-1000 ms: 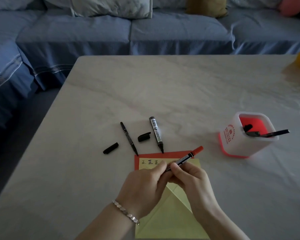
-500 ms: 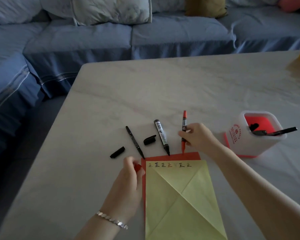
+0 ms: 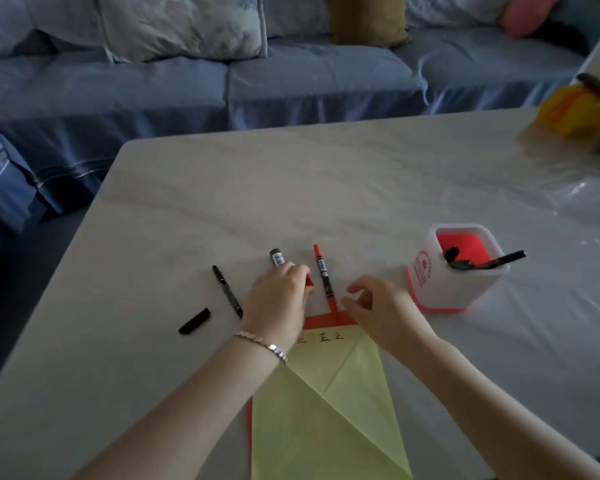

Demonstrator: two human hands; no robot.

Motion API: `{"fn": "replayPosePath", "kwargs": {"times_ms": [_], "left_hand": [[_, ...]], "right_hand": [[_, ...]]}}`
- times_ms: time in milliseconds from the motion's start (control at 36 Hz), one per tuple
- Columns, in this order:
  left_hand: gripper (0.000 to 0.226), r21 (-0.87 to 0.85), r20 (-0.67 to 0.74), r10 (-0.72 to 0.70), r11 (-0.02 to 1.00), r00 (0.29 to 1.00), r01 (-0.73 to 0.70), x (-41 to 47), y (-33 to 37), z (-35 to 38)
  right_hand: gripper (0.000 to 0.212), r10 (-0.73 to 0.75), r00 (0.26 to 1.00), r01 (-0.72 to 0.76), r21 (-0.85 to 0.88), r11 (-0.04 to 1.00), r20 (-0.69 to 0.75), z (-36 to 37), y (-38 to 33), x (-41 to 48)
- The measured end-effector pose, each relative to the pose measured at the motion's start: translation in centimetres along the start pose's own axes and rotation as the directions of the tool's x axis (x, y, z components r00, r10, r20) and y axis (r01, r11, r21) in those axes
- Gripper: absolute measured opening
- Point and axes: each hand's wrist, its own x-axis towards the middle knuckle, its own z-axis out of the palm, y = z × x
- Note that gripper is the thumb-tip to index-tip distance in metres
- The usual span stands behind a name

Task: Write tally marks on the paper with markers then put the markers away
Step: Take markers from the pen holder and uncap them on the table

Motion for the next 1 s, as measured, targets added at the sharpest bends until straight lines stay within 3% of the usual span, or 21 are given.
{"fn": "replayPosePath", "kwargs": {"times_ms": [111,194,278,361,472,639,722,806,944,1000], "left_hand": [[0.015,0.210,0.061,0.006,0.977,0.998,-0.019,2.4,0.9,2.2],[0.016,0.293,0.097,0.019,0.955,0.995,-0.046,2.5,0.8,3.1],[0.014,0.287,0.113,0.007,0.957,0.994,-0.039,2.1,0.9,3.6],[0.014,0.211,0.082,0.021,0.977,0.996,-0.038,1.3,0.9,3.4],[0.008,0.076,-0.044,0.063,0.995,0.997,-0.059,0.1,1.2,2.3],[0.016,-0.061,-0.051,0.076,0.995,0.996,-0.079,-1.7,1.3,0.2],[0.022,-0.123,-0.060,0.080,0.989,0.995,-0.087,-2.5,1.3,-0.6],[0.024,-0.098,-0.088,0.138,0.984,0.987,-0.147,-2.9,1.1,-0.8],[0.042,-0.281,-0.096,0.210,0.932,0.973,-0.229,-3.3,1.3,-1.7],[0.047,-0.294,-0.107,0.260,0.914,0.960,-0.280,-3.3,1.4,-2.1]], "right_hand": [[0.013,-0.135,0.975,0.117,-0.108,0.987,-0.178,-3.9,0.9,-3.1],[0.008,-0.252,0.889,0.191,-0.189,0.963,-0.382,-6.8,0.5,-4.1],[0.012,-0.305,0.814,0.183,-0.281,0.942,-0.494,-9.5,0.7,-3.6],[0.020,-0.262,0.814,0.079,-0.348,0.934,-0.518,-10.7,0.8,-2.6],[0.029,-0.078,0.900,-0.109,-0.394,0.913,-0.429,-10.5,1.4,-1.3],[0.021,-0.033,0.906,-0.155,-0.402,0.903,-0.423,-9.2,2.9,-0.5],[0.018,-0.129,0.861,-0.060,-0.352,0.934,-0.491,-9.3,3.2,-0.9],[0.022,-0.317,0.761,0.123,-0.355,0.927,-0.565,-9.2,2.2,-2.1],[0.021,-0.597,0.625,0.484,-0.350,0.802,-0.503,-7.2,-1.7,-5.1],[0.020,-0.615,0.646,0.558,-0.269,0.785,-0.453,-5.7,-2.2,-5.6]]}}
